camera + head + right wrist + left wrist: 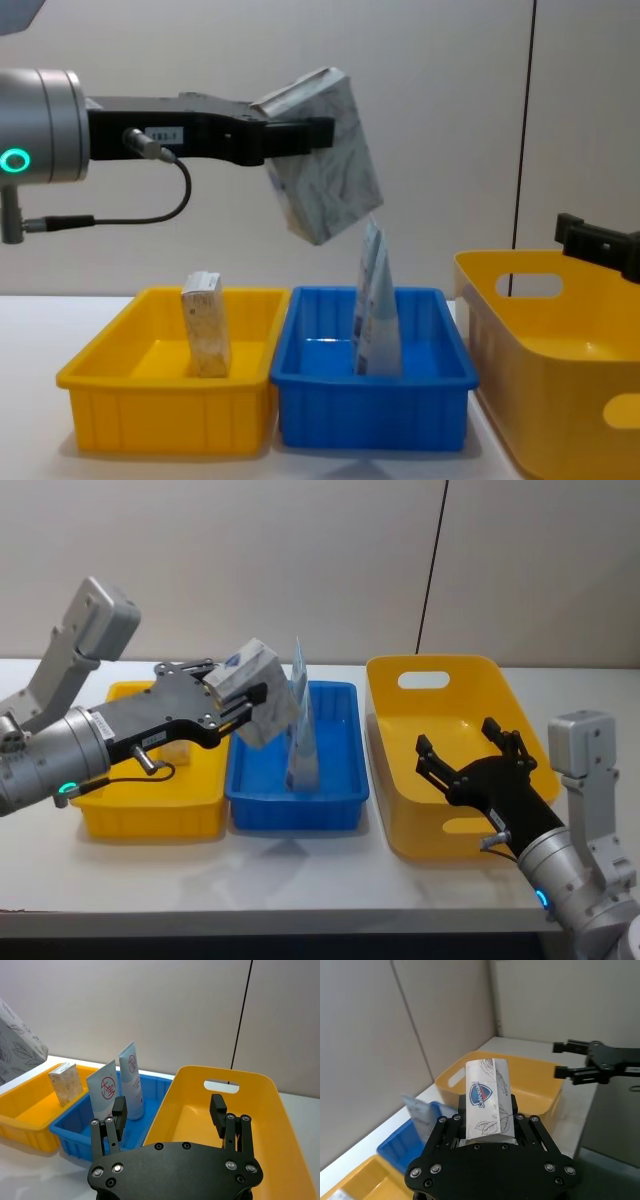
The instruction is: Bimanual collaborative sorting of washing and personal care products
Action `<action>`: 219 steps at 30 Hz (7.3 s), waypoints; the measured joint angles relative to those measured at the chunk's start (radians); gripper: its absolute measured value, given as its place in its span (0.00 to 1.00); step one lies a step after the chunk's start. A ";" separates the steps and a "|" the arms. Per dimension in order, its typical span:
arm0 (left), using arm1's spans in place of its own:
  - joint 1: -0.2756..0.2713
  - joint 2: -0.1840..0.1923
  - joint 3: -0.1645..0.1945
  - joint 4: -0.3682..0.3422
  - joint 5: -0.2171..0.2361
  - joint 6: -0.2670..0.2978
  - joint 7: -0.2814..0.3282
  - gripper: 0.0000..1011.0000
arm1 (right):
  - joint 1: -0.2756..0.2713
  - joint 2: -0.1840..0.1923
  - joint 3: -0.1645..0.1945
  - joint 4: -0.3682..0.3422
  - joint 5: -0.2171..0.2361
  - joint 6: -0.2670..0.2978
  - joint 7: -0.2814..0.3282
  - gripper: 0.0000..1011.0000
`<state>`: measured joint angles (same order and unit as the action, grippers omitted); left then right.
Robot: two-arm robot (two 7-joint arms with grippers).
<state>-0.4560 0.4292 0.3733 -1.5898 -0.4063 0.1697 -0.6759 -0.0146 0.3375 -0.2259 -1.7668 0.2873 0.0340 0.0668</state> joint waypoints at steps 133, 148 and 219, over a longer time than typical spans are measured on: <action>-0.141 0.094 0.185 0.146 -0.173 -0.243 -0.511 0.37 | 0.253 0.179 -0.037 0.135 0.176 0.045 0.510 0.99; -0.141 0.094 0.185 0.145 -0.173 -0.243 -0.511 0.37 | 0.429 0.217 -0.084 0.289 0.219 -0.023 0.738 0.99; -0.141 0.094 0.185 0.145 -0.173 -0.243 -0.511 0.37 | 0.407 0.357 -0.166 0.210 0.354 0.025 0.996 0.99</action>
<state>-0.5969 0.5237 0.5586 -1.4444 -0.5795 -0.0733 -1.1872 0.3919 0.6950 -0.3919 -1.5571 0.6411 0.0586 1.0624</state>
